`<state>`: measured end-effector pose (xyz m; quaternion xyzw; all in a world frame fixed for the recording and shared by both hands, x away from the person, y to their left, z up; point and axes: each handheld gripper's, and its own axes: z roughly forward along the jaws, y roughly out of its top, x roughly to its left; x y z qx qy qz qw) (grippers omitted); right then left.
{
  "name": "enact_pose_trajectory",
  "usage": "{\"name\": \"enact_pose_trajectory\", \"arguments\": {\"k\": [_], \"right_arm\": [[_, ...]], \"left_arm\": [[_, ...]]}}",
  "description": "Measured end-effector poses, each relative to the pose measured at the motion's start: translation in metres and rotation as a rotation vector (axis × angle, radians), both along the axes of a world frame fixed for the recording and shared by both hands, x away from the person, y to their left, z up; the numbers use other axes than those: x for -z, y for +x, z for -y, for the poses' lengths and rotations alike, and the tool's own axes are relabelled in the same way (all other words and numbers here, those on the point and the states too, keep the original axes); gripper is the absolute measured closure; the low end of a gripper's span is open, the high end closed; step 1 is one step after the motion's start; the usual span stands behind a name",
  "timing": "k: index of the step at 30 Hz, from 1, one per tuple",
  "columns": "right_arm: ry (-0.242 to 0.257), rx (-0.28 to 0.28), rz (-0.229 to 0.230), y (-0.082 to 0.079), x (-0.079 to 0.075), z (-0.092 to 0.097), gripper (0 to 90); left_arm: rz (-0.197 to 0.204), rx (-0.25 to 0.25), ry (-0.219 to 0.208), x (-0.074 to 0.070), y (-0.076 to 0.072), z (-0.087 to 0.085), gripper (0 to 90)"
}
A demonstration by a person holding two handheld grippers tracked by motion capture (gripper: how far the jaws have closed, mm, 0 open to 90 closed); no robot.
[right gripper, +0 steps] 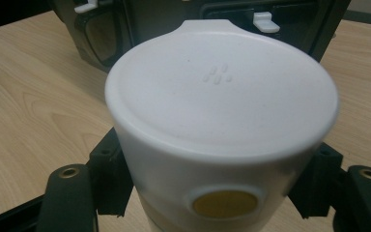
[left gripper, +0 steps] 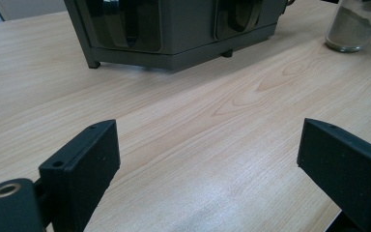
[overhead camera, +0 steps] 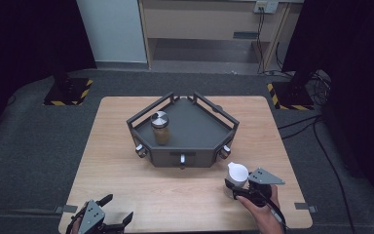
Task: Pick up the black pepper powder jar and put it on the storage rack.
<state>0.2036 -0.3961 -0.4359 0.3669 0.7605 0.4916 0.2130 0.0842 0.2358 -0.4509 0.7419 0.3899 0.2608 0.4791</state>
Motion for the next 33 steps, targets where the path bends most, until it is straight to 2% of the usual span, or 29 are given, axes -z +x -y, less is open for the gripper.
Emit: {"name": "enact_pose_trajectory", "arguments": {"k": [6,10,16,19,20,21,26,33], "right_arm": [[0.025,-0.001,0.018,-0.004,-0.010,0.003,31.0],[0.029,-0.007,0.037,-0.005,-0.023,0.003,31.0],[0.047,-0.030,0.073,-0.005,-0.051,0.000,31.1],[0.038,-0.032,0.093,-0.004,-0.067,-0.005,31.1],[0.042,-0.034,0.103,-0.002,-0.078,-0.007,31.1],[0.042,-0.034,0.103,-0.002,-0.078,-0.007,31.1],[0.059,-0.045,0.122,0.008,-0.098,-0.013,31.1],[0.063,-0.058,0.144,0.029,-0.122,-0.026,31.1]], "left_arm": [[0.001,0.004,-0.001,0.000,0.000,0.000,6.5],[0.002,0.004,-0.002,0.000,0.000,0.000,6.5],[0.002,0.002,-0.004,0.000,0.000,0.000,6.5],[0.003,0.003,-0.002,0.000,0.000,0.000,6.5],[0.003,0.004,-0.001,0.000,0.000,0.000,6.5],[0.003,0.005,-0.001,0.000,0.000,0.000,6.5],[0.004,0.009,0.001,0.000,0.000,0.000,6.5],[0.002,0.013,0.001,0.000,0.002,-0.001,6.5]]}}
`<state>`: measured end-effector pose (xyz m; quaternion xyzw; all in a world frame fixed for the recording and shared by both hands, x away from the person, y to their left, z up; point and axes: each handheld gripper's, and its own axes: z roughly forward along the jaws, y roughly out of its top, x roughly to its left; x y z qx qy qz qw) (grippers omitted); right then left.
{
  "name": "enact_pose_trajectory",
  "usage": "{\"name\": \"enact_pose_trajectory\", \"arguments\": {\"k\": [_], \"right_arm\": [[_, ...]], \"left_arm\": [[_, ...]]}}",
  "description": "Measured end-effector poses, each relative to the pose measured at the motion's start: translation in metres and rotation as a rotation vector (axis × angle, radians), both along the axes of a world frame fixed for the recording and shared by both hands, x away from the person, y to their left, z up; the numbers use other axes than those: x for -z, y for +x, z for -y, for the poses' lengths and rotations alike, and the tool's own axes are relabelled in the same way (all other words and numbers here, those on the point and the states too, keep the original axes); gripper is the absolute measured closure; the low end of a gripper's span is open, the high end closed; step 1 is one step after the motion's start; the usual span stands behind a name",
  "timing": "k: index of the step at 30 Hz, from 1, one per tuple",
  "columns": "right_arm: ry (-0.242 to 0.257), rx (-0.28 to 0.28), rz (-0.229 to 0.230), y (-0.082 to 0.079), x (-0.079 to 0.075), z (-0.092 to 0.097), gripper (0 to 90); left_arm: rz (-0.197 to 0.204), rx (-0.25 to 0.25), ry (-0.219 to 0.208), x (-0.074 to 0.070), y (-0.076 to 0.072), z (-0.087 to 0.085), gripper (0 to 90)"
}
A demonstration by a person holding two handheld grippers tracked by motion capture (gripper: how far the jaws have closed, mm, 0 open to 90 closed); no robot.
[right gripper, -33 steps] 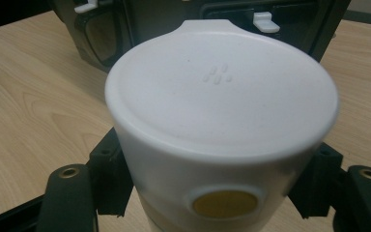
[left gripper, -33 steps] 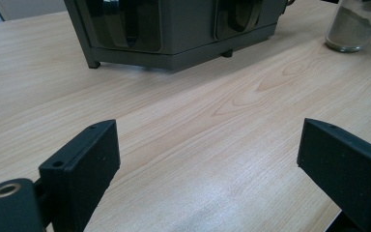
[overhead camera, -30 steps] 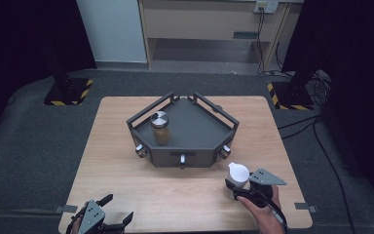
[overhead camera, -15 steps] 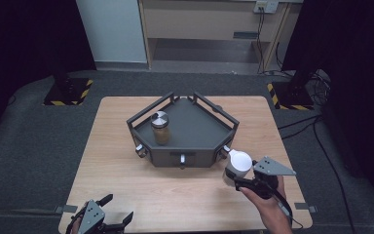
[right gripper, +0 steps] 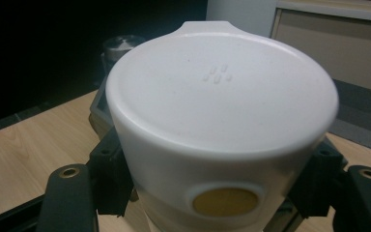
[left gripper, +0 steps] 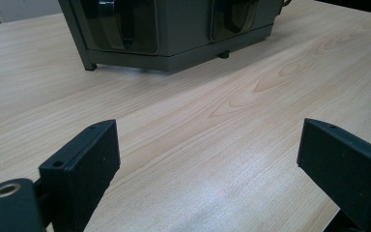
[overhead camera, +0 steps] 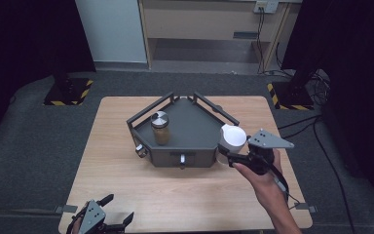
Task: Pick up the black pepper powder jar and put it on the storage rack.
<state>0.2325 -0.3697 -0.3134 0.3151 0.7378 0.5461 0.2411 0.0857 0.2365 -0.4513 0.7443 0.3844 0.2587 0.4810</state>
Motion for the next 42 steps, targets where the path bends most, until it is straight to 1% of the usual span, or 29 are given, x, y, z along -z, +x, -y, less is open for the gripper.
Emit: {"name": "enact_pose_trajectory", "arguments": {"k": [3,6,9,15,18,23,28,34,39,42], "right_arm": [[0.005,-0.001,0.006,0.012,-0.008,-0.007,31.1],[0.011,-0.002,0.006,0.020,-0.011,-0.012,31.1],[0.003,-0.002,0.008,0.030,-0.014,-0.019,31.1],[-0.003,-0.001,0.002,0.049,-0.015,-0.029,31.1],[-0.020,0.004,0.005,0.056,-0.016,-0.034,31.1],[-0.014,0.015,0.002,0.066,-0.017,-0.039,31.1],[-0.011,0.028,0.000,0.076,-0.016,-0.045,31.0],[-0.019,0.037,-0.006,0.086,-0.010,-0.053,31.1],[-0.024,0.042,-0.012,0.092,-0.006,-0.057,31.1],[-0.037,0.044,-0.017,0.094,-0.003,-0.059,31.1]], "left_arm": [[0.000,0.002,0.000,0.000,0.001,0.000,6.5],[0.001,0.006,0.000,0.000,0.001,0.000,6.5],[0.000,0.010,0.005,0.000,0.002,0.000,6.5],[0.002,0.013,0.004,0.000,0.001,0.001,6.5],[0.004,0.015,-0.001,0.000,0.001,0.000,6.5],[-0.001,0.018,-0.003,0.002,0.003,0.000,6.6],[-0.002,0.026,-0.001,0.002,0.004,0.001,6.5],[-0.001,0.034,0.002,0.002,0.005,0.003,6.5],[-0.002,0.035,0.000,0.002,0.005,0.003,6.6],[-0.004,0.038,0.000,0.003,0.006,0.004,6.6]]}}
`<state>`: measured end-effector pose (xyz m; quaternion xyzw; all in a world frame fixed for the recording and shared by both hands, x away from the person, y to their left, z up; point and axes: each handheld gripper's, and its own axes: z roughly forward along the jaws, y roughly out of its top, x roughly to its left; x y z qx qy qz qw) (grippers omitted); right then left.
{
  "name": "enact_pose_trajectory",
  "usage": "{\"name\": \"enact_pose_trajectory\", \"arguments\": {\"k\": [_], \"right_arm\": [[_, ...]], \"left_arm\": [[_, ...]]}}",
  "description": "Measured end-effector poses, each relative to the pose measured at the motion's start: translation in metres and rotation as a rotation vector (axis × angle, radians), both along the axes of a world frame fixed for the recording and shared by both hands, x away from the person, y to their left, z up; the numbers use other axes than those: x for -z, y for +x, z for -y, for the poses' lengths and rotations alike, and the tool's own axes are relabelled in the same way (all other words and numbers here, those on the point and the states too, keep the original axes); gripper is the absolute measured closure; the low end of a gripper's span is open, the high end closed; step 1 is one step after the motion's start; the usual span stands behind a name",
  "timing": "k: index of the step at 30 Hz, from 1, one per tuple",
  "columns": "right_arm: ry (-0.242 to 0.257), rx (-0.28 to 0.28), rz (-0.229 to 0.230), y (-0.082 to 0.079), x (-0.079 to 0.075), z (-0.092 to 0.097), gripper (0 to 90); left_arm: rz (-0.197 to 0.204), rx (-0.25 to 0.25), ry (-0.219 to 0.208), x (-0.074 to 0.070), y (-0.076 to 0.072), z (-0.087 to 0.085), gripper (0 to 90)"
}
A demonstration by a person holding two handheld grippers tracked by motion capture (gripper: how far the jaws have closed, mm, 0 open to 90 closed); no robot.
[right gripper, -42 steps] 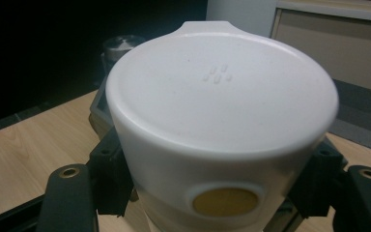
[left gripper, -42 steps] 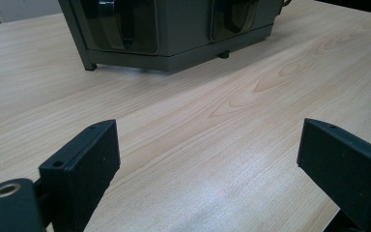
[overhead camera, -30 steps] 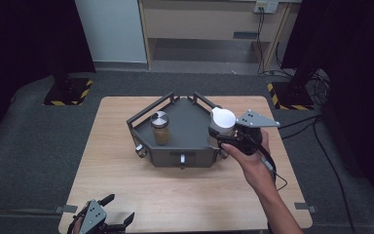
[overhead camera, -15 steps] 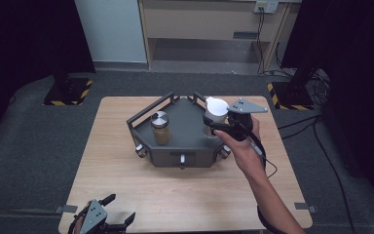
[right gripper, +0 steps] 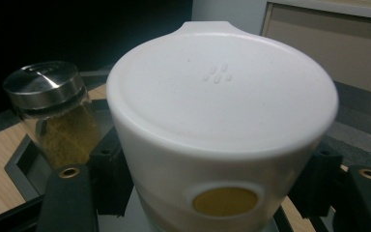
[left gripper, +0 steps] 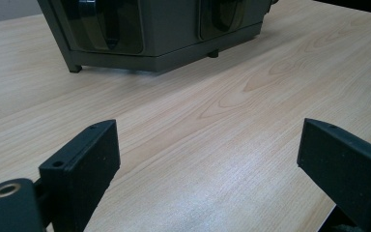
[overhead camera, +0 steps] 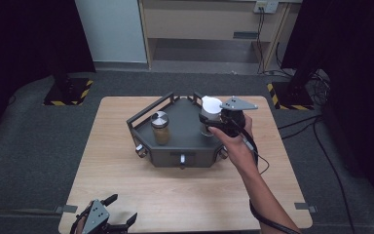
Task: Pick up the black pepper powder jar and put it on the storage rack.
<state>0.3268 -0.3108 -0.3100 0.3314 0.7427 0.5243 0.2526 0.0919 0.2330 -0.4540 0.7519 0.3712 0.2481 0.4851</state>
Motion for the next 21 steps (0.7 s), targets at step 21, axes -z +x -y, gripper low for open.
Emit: {"name": "enact_pose_trajectory", "arguments": {"k": [21], "right_arm": [[-0.012,0.013,-0.018,0.004,0.025,-0.001,31.0]], "left_arm": [[0.005,0.003,0.011,0.000,0.000,0.001,6.7]]}}
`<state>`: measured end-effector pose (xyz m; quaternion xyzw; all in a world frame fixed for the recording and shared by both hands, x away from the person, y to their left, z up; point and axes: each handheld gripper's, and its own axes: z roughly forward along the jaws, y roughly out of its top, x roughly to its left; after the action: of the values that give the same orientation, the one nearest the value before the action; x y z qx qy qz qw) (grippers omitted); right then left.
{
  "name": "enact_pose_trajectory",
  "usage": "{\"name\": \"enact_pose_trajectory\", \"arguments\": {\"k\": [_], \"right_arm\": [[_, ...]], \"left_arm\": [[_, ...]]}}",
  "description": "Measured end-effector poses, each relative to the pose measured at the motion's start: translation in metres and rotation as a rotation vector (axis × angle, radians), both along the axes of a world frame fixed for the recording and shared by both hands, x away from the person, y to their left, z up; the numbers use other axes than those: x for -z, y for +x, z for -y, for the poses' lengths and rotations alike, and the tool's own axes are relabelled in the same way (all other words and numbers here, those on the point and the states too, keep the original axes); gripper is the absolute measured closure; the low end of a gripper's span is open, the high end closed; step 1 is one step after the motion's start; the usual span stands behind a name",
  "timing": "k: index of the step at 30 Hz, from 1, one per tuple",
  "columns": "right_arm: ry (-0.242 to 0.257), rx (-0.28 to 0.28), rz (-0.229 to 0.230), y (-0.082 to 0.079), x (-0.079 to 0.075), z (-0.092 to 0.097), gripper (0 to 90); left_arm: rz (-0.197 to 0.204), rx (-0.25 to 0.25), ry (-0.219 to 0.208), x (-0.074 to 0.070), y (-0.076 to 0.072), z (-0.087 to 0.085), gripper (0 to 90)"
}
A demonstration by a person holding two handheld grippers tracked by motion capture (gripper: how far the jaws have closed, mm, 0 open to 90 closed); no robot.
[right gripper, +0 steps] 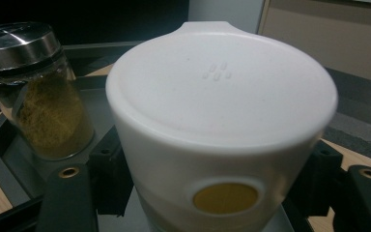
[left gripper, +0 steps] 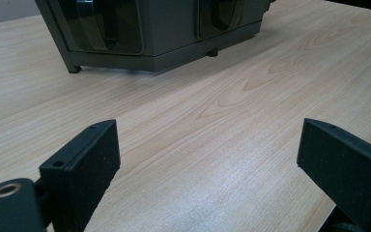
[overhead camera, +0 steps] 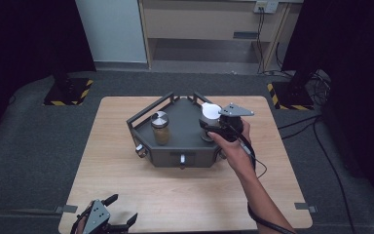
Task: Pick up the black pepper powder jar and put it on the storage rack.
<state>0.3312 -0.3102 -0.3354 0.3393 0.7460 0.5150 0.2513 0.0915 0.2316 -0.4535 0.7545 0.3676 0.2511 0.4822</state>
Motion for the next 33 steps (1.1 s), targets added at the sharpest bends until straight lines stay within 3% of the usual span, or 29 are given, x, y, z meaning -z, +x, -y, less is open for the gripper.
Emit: {"name": "enact_pose_trajectory", "arguments": {"k": [33], "right_arm": [[0.001,-0.013,-0.009,0.0030,-0.0012,0.0020,30.7]], "left_arm": [[0.008,0.005,0.009,-0.0010,-0.0014,0.0021,6.7]]}}
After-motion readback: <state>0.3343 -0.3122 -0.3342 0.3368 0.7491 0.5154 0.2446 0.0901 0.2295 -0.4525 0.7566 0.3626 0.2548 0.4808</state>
